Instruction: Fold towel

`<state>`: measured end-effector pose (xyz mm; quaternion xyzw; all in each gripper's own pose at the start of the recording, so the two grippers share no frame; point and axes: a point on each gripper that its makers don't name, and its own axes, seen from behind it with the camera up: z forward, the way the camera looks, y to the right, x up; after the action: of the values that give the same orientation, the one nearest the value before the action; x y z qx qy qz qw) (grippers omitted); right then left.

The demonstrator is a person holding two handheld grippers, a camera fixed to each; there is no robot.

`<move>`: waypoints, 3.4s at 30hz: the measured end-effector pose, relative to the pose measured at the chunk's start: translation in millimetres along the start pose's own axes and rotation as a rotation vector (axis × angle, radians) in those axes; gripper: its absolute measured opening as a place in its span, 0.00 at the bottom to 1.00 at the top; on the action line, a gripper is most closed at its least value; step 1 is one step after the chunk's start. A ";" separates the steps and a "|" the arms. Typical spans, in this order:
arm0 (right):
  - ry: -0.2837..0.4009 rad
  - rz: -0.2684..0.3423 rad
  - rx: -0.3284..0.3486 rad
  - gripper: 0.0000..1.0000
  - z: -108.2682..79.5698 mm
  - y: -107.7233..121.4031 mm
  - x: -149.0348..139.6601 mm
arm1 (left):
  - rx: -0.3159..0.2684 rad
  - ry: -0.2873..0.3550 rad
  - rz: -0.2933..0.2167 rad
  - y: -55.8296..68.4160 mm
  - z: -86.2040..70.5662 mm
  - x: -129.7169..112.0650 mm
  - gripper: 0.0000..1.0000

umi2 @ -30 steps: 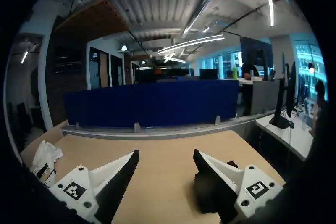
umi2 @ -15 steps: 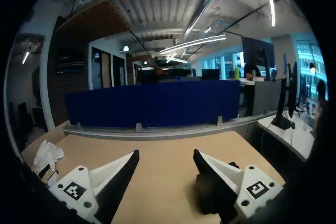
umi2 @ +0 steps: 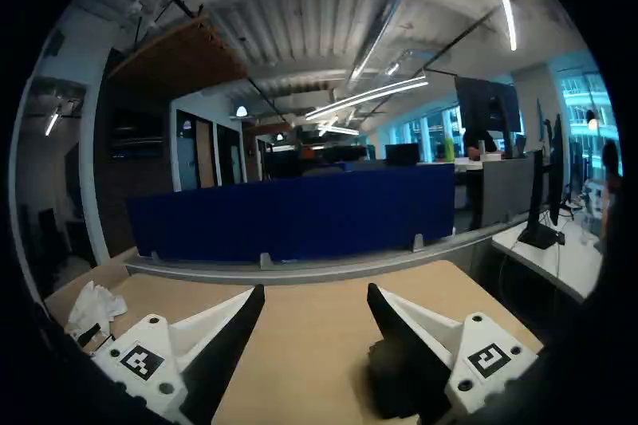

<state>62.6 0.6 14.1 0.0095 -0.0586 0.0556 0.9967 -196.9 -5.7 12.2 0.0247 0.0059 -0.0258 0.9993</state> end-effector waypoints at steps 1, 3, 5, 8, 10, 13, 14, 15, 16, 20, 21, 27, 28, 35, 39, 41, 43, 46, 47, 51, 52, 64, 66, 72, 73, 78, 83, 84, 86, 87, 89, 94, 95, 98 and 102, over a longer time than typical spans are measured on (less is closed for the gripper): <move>0.010 0.001 -0.003 1.00 0.2 3.9 0.3 | 0.000 0.000 0.000 0.0 -0.1 -0.1 0.97; 0.027 0.002 -0.011 1.00 0.9 10.9 -1.0 | 0.000 0.000 -0.001 0.1 -0.4 -0.1 0.97; 0.042 0.002 -0.023 1.00 1.9 18.5 -5.2 | 0.000 -0.001 0.000 0.2 -0.7 0.3 0.97; 0.052 0.001 -0.028 1.00 3.5 24.0 -17.4 | 0.000 0.000 0.000 0.7 -1.1 0.6 0.97; 0.051 0.003 -0.031 1.00 4.8 26.9 -28.5 | 0.000 0.000 -0.001 0.7 -1.5 0.7 0.97; 0.052 0.000 -0.029 1.00 6.5 28.5 -46.2 | 0.000 0.000 -0.001 1.1 -1.8 1.2 0.97; 0.053 -0.002 -0.027 1.00 6.9 28.5 -52.1 | 0.000 0.000 0.000 1.3 -1.8 1.4 0.97; 0.055 -0.007 -0.024 1.00 6.8 27.9 -57.9 | 0.000 0.000 0.000 1.4 -1.8 1.5 0.97; 0.057 -0.013 -0.020 1.00 6.5 27.1 -64.4 | 0.000 0.000 0.000 1.5 -1.7 1.5 0.97; 0.066 -0.040 -0.020 1.00 6.8 27.6 -85.9 | 0.000 -0.001 -0.001 1.6 -1.7 1.4 0.97; 0.073 -0.047 -0.021 1.00 7.2 27.8 -90.4 | 0.000 -0.001 -0.001 1.6 -1.7 1.5 0.97; 0.103 -0.082 0.002 1.00 10.7 22.4 -121.2 | 0.000 -0.001 0.000 1.6 -2.0 1.7 0.97; 0.104 -0.085 0.006 1.00 12.0 21.5 -127.9 | 0.000 -0.001 -0.001 1.5 -2.1 1.7 0.97; 0.099 -0.088 -0.001 1.00 21.0 28.0 -161.7 | 0.000 -0.001 0.000 0.6 -2.9 1.7 0.97; 0.111 -0.070 -0.010 1.00 24.0 32.1 -168.5 | 0.000 -0.001 0.000 0.4 -2.8 1.7 0.97; 0.110 -0.056 -0.012 1.00 26.1 33.4 -172.4 | 0.000 -0.001 0.000 0.5 -2.7 1.9 0.97; 0.109 -0.038 -0.015 1.00 29.0 34.7 -175.6 | 0.000 -0.001 0.000 0.4 -2.7 2.2 0.97; 0.101 -0.012 -0.019 1.00 33.1 36.6 -181.3 | 0.000 -0.001 0.000 0.4 -2.6 2.4 0.97; 0.098 -0.004 -0.020 1.00 34.3 37.1 -183.3 | 0.000 -0.001 0.000 0.3 -2.6 2.5 0.97; 0.090 0.020 -0.017 1.00 36.8 34.8 -190.0 | 0.000 -0.001 0.000 0.1 -2.7 2.7 0.97; 0.092 0.022 -0.013 1.00 36.6 33.7 -190.3 | 0.000 -0.001 0.000 0.1 -2.8 2.7 0.97; 0.102 -0.038 0.002 1.00 35.6 32.8 -200.1 | 0.000 -0.001 0.000 0.1 -2.8 3.1 0.97; 0.105 -0.052 0.004 1.00 35.4 31.8 -200.4 | 0.000 -0.001 0.000 0.1 -3.1 3.1 0.97; 0.111 -0.089 0.002 1.00 33.9 31.7 -199.5 | 0.000 -0.001 0.000 0.2 -3.4 3.1 0.97; 0.113 -0.094 0.001 1.00 33.8 32.1 -199.6 | 0.000 -0.001 0.000 0.2 -3.4 3.0 0.97; 0.111 -0.104 -0.010 0.99 35.6 35.0 -201.1 | 0.000 -0.001 0.000 0.4 -3.6 2.7 0.97; 0.110 -0.102 -0.008 1.00 36.9 35.0 -201.6 | 0.000 -0.001 -0.001 0.8 -3.3 2.7 0.97; 0.109 -0.102 -0.008 1.00 37.1 35.0 -201.5 | 0.000 -0.001 -0.001 0.9 -3.2 2.9 0.97; 0.108 -0.103 -0.009 1.00 37.6 35.2 -201.4 | 0.000 -0.001 -0.001 1.0 -3.0 3.2 0.97; 0.108 -0.103 -0.009 1.00 37.9 35.2 -201.6 | 0.000 -0.001 -0.001 1.0 -3.1 3.2 0.97; 0.108 -0.103 -0.009 1.00 38.5 35.2 -201.9 | 0.000 -0.001 -0.001 1.1 -3.2 3.4 0.97; 0.108 -0.103 -0.009 1.00 39.3 35.0 -202.5 | 0.000 -0.001 -0.001 0.7 -3.5 3.3 0.97; 0.108 -0.103 -0.009 1.00 39.5 35.0 -202.6 | 0.000 -0.001 -0.001 0.7 -3.6 3.3 0.97; 0.108 -0.103 -0.009 1.00 40.0 34.9 -202.4 | 0.000 -0.001 -0.001 1.2 -3.6 3.2 0.97; 0.108 -0.103 -0.009 1.00 40.2 34.6 -202.5 | 0.000 -0.001 -0.001 1.0 -3.4 3.2 0.97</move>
<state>-145.9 11.8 30.6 0.0051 -0.0045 0.0043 1.0000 -193.8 -4.7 8.8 0.0247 0.0055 -0.0262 0.9993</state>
